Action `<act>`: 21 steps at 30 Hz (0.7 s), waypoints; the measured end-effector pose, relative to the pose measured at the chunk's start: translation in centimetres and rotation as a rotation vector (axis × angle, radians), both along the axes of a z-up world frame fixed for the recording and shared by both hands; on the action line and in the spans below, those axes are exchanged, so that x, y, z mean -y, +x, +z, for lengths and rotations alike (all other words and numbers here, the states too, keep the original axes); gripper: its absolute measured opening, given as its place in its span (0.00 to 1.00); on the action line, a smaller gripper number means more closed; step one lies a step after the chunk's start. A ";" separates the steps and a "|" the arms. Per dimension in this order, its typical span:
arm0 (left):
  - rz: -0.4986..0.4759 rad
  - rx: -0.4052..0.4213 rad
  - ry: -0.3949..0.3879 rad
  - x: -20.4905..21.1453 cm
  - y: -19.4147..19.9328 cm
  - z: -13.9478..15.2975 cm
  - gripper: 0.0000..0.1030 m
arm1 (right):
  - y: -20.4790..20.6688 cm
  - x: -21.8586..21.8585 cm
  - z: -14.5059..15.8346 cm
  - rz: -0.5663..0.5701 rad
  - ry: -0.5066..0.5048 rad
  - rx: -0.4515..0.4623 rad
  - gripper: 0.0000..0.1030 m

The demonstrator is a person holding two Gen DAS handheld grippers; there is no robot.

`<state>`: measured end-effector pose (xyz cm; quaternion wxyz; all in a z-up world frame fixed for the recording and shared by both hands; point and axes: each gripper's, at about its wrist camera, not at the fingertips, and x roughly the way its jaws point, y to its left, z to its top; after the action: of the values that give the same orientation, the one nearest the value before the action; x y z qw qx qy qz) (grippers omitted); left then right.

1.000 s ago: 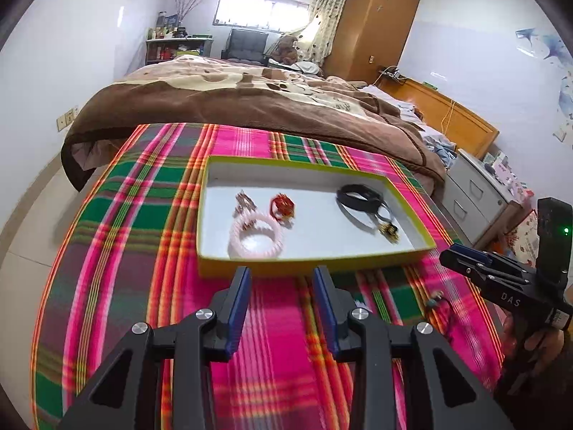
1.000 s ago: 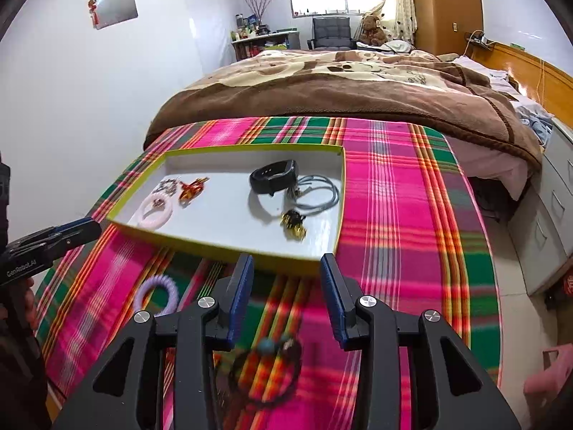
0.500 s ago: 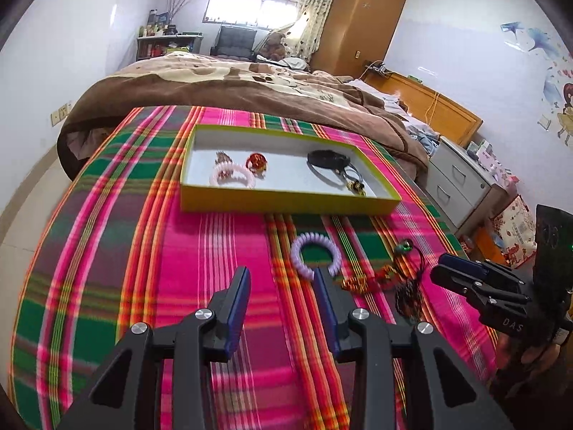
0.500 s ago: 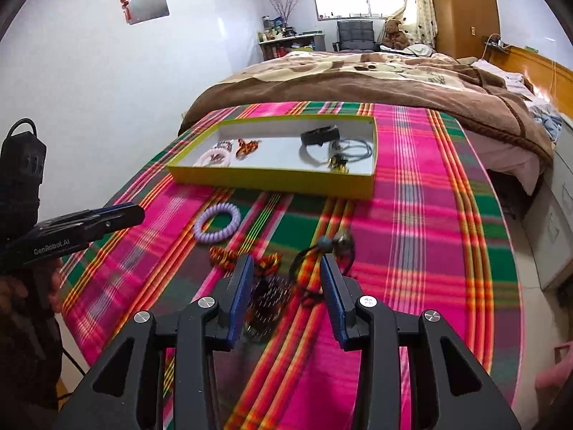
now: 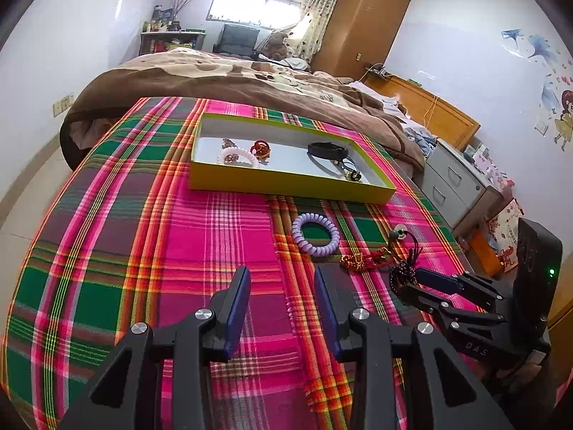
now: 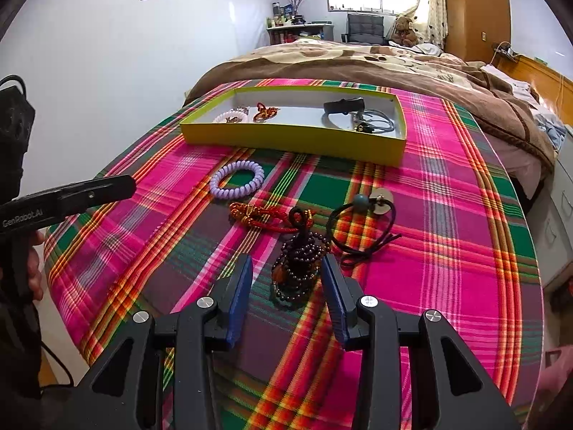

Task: Organize jewelry
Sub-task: 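Withdraw both open tools back to the jewelry on the bedspread, then grasp the lilac coiled bracelet with the left tool while the right tool grasps the dark bead strand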

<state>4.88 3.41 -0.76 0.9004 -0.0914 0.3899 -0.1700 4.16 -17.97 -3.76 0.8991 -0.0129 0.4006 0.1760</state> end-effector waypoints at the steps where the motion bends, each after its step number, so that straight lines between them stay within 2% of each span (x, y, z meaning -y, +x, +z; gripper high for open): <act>1: 0.002 -0.002 -0.005 -0.1 0.0 -0.1 0.35 | 0.2 0.0 -0.1 -0.006 -0.004 -0.001 0.39; 7: 0.006 -0.031 -0.033 -0.6 0.1 -0.6 0.35 | 1.2 -0.7 -0.6 -0.034 -0.062 -0.006 0.39; 17: -0.020 -0.049 -0.034 0.5 0.6 -0.8 0.35 | 1.3 -0.1 -1.0 -0.050 -0.025 -0.018 0.39; 19: -0.027 -0.052 -0.034 0.9 0.7 -0.8 0.35 | 1.2 0.0 -1.0 -0.052 -0.025 -0.017 0.36; 21: -0.031 -0.052 -0.026 1.1 0.9 -0.8 0.35 | 1.0 0.0 -1.0 -0.058 -0.042 -0.009 0.25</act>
<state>5.76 2.26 -1.55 0.8859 -0.1015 0.4124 -0.1865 5.15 -17.93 -4.72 0.9016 -0.0192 0.4084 0.1416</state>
